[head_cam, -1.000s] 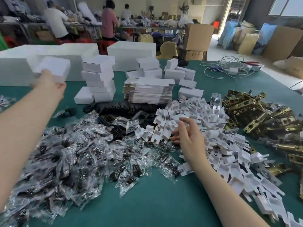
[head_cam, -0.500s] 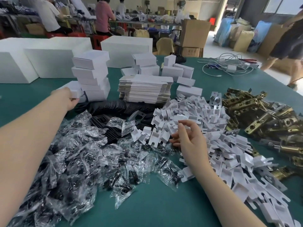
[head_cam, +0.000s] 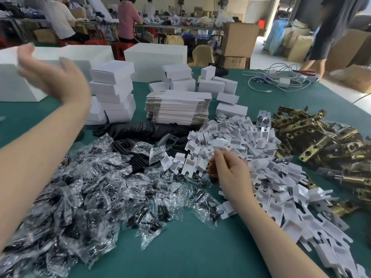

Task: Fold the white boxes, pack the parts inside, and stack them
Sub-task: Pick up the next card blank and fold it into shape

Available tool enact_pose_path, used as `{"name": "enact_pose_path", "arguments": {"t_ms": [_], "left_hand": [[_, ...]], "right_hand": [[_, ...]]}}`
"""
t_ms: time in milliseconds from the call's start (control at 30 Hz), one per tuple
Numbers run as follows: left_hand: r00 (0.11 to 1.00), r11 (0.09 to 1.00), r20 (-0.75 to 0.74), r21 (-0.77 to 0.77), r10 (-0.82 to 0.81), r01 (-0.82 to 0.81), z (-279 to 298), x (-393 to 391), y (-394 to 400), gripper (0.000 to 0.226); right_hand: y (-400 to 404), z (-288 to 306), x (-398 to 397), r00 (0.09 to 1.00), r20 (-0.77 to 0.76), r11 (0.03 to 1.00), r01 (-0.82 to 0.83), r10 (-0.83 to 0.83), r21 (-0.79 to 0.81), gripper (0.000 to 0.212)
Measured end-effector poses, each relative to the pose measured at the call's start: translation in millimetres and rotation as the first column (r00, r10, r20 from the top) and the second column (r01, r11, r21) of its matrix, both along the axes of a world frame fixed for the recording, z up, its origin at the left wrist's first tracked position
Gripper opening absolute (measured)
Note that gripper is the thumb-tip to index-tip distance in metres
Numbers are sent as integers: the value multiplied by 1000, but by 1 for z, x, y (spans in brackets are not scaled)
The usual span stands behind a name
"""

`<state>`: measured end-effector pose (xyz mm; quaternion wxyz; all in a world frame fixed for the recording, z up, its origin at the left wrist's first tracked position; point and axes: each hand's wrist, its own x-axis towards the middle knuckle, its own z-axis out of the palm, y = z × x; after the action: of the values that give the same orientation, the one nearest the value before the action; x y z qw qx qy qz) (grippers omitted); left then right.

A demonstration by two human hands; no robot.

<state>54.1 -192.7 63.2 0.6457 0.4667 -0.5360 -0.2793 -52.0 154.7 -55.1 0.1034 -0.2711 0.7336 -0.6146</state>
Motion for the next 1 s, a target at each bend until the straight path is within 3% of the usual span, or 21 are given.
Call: {"name": "enact_pose_path", "arguments": {"t_ms": [33, 67, 100, 133, 200, 233, 300, 333, 400, 467, 567, 733, 800, 867, 933, 1000], "left_hand": [[997, 959, 73, -282, 7, 14, 8, -7, 19, 38], [990, 846, 143, -529, 15, 64, 12, -18, 39, 36], [973, 718, 230, -677, -2, 161, 11, -29, 56, 36], [933, 638, 359, -711, -32, 296, 8, -42, 72, 36], [731, 600, 678, -552, -80, 578, -2, -68, 98, 42], [562, 621, 826, -420, -41, 662, -11, -80, 105, 43], [238, 657, 967, -240, 94, 714, -29, -99, 111, 41], [135, 673, 984, -178, 116, 718, -37, -106, 112, 43], [54, 725, 994, -105, 94, 680, -51, -116, 111, 49], [50, 772, 995, -101, 89, 627, -57, -117, 109, 46], [30, 772, 964, -230, 264, 593, -47, -117, 106, 26], [236, 758, 968, -216, 84, 615, -23, -108, 97, 31], [396, 779, 917, -277, 40, 562, -12, -99, 95, 33], [624, 798, 782, -374, -3, 473, 1, -90, 98, 33], [797, 816, 585, -382, -149, 433, 18, -83, 111, 28], [875, 817, 270, -327, -401, 475, 34, -80, 131, 20]], "right_hand": [[0, 0, -1, 1000, 1, 1000, 14, -14, 6, 33], [-1, 0, -1, 1000, 7, 1000, 28, -28, 9, 33], [-1, -1, -1, 999, 13, 999, 35, -35, 12, 33], [-1, -1, -1, 999, 10, 999, 34, -34, 18, 32], [-1, -1, 1, 1000, -23, 999, 20, -19, 33, 30], [-1, -1, 2, 999, -43, 999, 14, -12, 36, 29], [0, 0, 2, 999, -49, 1000, -2, 4, 29, 25], [0, 0, 1, 999, -29, 1000, -20, 21, 15, 24], [2, 1, -1, 998, 26, 998, -63, 63, -24, 24], [2, 0, -2, 995, 49, 995, -85, 87, -47, 24], [1, -4, -3, 995, 6, 994, -102, 103, -33, 26], [-1, -9, -5, 995, 1, 994, -103, 103, -25, 20], [0, -9, -6, 996, 1, 995, -94, 94, -24, 19], [0, -8, -4, 996, -12, 996, -94, 93, -7, 18], [-1, -7, -4, 996, -15, 996, -90, 89, -12, 18], [0, -5, -3, 998, -18, 998, -64, 64, -15, 15]]}}
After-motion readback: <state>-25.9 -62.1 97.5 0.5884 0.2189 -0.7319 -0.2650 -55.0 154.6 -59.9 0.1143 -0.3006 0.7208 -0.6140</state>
